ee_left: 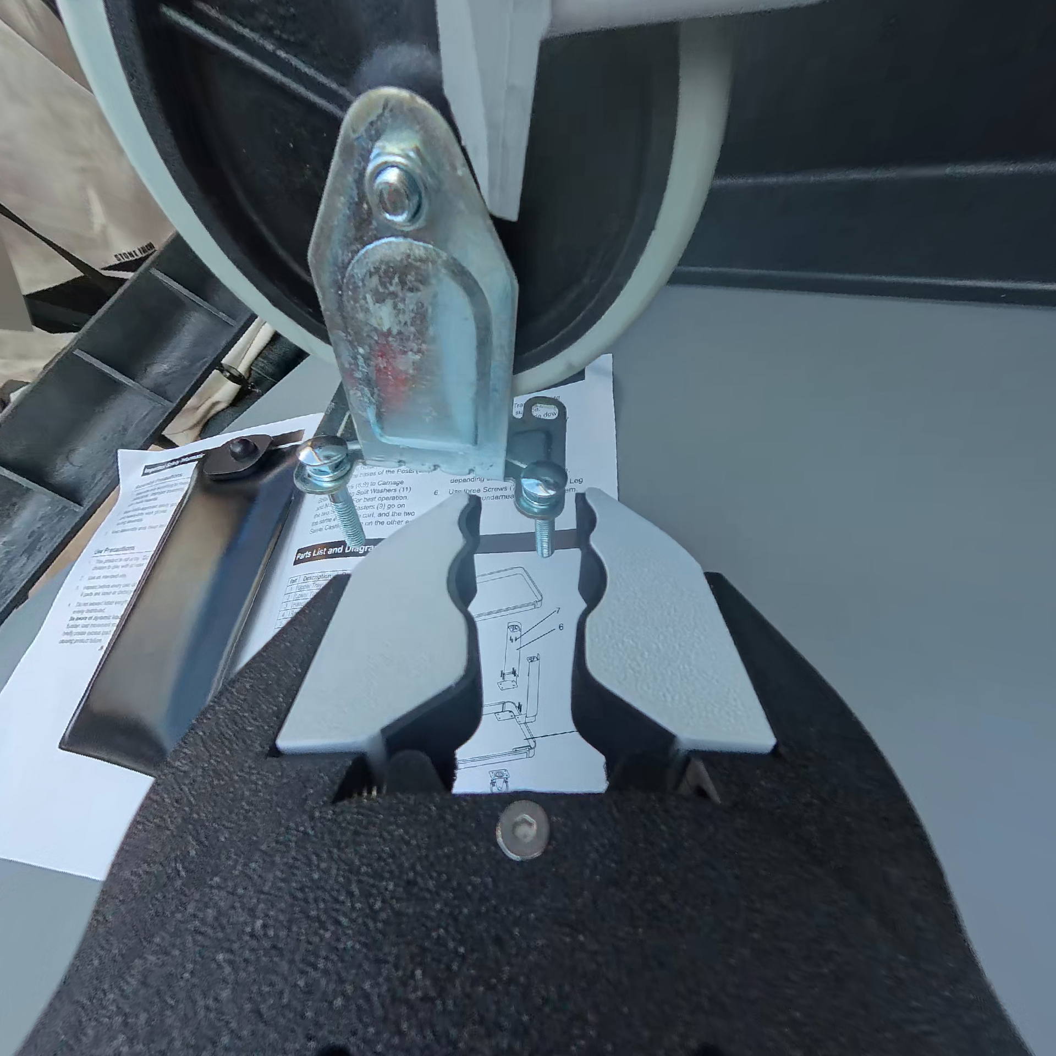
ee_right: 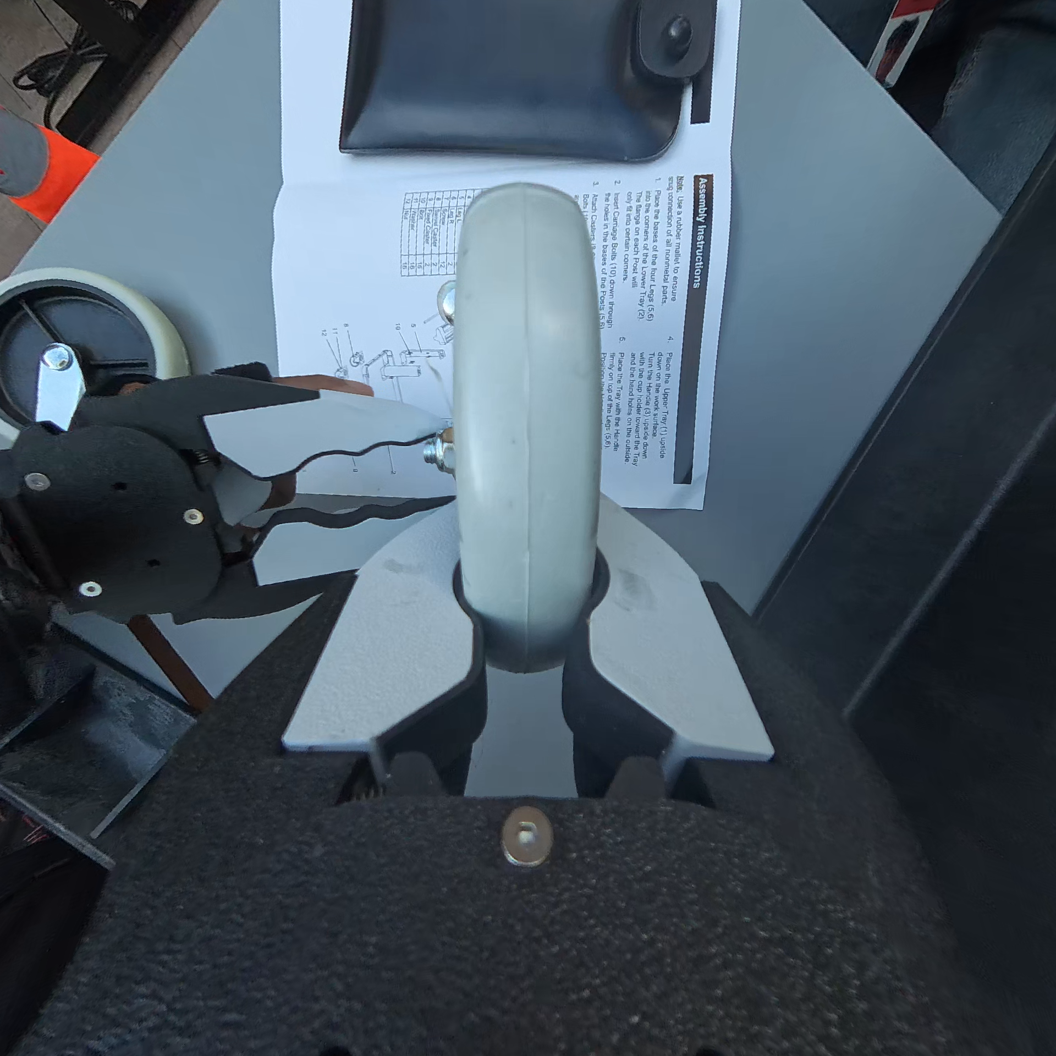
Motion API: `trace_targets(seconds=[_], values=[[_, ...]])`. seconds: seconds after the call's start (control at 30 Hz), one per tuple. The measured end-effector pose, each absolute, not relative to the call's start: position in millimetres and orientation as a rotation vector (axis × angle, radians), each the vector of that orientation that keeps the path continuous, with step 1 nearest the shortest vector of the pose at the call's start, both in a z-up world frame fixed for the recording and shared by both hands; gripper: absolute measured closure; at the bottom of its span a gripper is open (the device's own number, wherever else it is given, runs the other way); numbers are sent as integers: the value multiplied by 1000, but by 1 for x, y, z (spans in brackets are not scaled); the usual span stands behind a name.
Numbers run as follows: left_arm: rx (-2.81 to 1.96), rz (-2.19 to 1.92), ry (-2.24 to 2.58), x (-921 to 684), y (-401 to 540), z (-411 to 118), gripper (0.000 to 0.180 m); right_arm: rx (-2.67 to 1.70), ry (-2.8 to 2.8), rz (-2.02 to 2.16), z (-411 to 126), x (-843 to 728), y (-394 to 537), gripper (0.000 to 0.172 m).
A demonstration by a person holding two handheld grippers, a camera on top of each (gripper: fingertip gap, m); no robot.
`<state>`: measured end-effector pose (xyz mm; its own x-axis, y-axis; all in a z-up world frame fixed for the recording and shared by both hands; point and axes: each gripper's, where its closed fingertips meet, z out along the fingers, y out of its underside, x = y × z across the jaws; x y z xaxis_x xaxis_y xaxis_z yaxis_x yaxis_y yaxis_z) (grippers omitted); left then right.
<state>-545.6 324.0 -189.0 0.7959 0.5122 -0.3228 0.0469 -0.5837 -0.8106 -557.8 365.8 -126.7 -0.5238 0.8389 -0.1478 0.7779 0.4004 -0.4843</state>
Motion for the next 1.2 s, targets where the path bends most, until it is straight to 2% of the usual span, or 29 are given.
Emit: trace_targets(seconds=[0.47,0.83,1.2], values=[[-1988,369,-351,-472,278,-134,146,-1432,-2617,631,-145,-541,381,143],[-1809,303,-355,-451,230,-117,148,-1477,-2616,618,-152,-537,385,143],[-1632,262,-344,-441,202,-103,153,-1678,-2540,935,-166,-538,390,144]])
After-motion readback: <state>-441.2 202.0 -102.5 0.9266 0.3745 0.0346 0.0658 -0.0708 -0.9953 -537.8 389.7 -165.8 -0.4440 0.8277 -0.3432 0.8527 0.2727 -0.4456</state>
